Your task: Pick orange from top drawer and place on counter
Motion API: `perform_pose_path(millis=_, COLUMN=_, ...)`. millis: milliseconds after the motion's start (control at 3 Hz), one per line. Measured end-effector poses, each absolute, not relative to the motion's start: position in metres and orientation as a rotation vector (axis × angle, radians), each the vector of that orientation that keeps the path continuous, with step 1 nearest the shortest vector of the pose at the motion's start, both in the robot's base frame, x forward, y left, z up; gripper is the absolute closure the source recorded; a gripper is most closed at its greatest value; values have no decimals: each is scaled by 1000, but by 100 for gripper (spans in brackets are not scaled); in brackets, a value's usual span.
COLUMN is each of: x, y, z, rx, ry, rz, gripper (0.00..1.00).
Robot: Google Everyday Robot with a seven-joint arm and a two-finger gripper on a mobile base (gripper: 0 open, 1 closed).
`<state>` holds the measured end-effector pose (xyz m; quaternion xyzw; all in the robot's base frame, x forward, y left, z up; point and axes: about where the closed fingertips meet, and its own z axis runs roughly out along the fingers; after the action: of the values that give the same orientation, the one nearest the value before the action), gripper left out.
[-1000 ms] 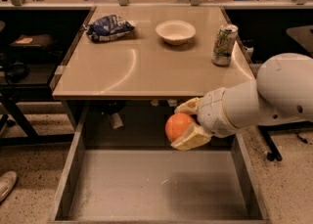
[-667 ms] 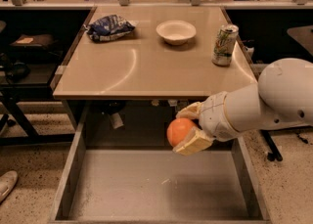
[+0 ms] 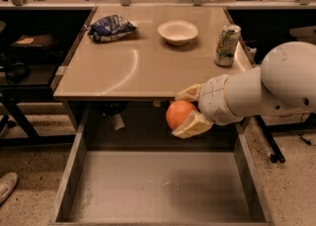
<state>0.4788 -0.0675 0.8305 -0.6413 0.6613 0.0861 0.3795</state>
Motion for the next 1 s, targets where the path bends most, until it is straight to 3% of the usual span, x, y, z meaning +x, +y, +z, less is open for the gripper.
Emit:
perform_pose_path(millis=667, x=585, y=-52, z=909, rx=-1593, ry=1464, rz=105, gripper=100)
perform_pose_path(millis=1000, x=636, y=-33, z=929, rx=-1554, ry=1362, rz=146, gripper=100)
